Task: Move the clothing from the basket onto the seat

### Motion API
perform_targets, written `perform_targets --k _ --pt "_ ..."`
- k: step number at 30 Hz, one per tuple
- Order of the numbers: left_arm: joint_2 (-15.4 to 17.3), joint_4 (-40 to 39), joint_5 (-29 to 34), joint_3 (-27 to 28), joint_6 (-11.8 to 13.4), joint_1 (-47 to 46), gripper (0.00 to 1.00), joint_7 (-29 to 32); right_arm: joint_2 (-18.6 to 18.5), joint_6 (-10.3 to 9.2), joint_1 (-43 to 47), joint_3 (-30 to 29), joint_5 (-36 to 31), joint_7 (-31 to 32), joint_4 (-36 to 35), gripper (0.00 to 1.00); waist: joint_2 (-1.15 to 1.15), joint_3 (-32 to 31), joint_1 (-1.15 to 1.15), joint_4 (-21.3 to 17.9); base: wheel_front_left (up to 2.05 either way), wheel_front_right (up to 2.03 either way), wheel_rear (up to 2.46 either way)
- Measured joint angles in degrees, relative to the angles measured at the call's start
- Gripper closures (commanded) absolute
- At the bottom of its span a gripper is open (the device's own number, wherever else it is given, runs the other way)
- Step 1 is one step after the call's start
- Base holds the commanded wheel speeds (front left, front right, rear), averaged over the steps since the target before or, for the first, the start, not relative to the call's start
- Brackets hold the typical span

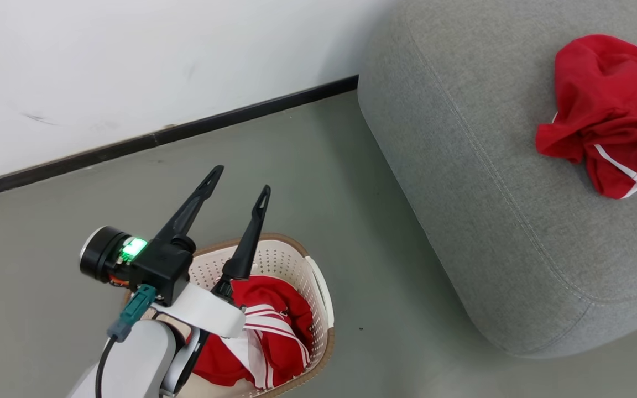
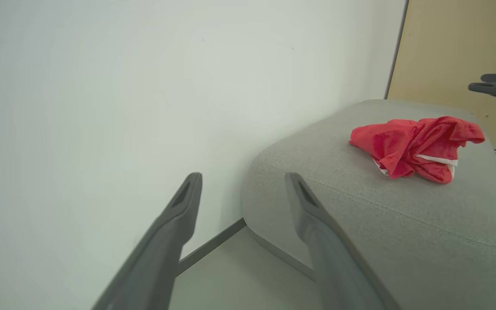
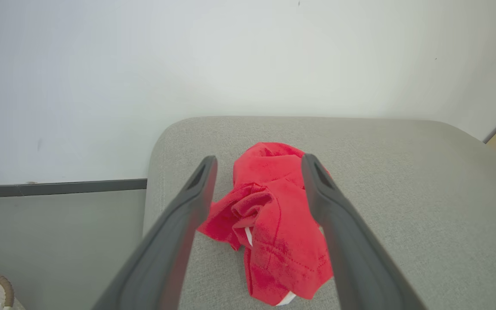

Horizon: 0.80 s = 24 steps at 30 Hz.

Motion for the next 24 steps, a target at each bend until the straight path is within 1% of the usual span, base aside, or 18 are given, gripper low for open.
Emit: perform_targets --k 7,14,18,24 --pt "-0.6 0.9 -1.0 3.7 3.0 3.1 0.00 -1.1 2.6 0.00 -2.3 4.1 -2.1 0.0 -4.8 0.00 0.00 -2.1 0.00 2.0 0.00 0.00 0.00" --pt "-0.5 2.0 -1.5 7.2 5.9 6.3 0.00 -1.6 6.2 0.00 -2.2 8.3 -2.9 0.0 -6.6 0.00 0.00 -4.1 0.00 4.6 0.00 0.00 0.00" --pt "-0.6 2.2 -1.5 8.5 7.3 8.1 0.00 -1.9 8.5 0.00 -1.6 9.0 -3.6 0.0 -6.7 0.00 0.00 -5.3 0.00 6.1 0.00 0.00 0.00" --pt "-0.7 3.2 -1.5 9.9 8.6 11.4 0.00 -2.1 12.5 0.00 1.6 8.8 -4.1 0.0 -6.8 0.00 0.00 -7.1 0.00 8.3 0.00 0.00 0.00"
